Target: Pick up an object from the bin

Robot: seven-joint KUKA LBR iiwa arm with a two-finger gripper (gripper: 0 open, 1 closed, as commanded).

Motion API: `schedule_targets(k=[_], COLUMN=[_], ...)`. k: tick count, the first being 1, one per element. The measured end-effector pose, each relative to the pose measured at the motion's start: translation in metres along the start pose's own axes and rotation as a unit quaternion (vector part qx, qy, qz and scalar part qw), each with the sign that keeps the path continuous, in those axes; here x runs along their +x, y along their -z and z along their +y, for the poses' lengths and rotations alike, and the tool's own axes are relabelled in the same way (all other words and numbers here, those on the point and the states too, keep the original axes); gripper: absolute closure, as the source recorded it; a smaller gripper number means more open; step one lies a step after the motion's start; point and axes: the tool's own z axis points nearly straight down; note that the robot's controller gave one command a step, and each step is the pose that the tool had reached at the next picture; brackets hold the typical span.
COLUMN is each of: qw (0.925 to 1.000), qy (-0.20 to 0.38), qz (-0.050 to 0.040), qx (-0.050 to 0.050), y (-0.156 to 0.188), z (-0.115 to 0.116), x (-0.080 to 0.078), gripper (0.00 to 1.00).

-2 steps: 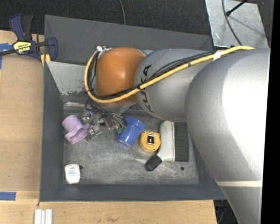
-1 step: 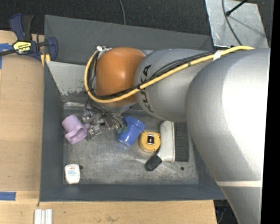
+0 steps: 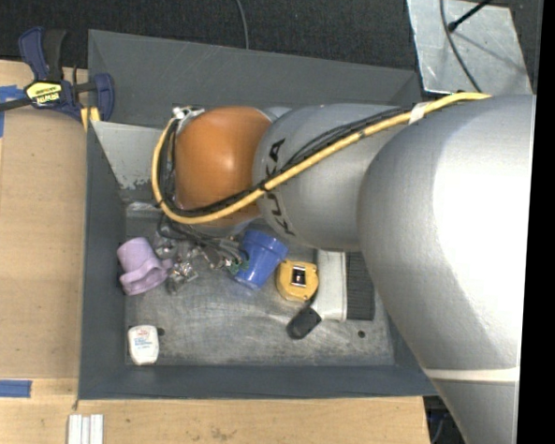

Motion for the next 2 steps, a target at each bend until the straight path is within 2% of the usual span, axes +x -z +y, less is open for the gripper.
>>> schedule_targets(k=[1,2], qw=[1.0,0.9993], qy=[0.0,-0.037], qz=[0.0,0.0012], qx=[0.0,-0.009], y=[0.0,0.136], z=[0.0,-0.007], x=[0.0,-0.002], gripper=[1.0,1.0])
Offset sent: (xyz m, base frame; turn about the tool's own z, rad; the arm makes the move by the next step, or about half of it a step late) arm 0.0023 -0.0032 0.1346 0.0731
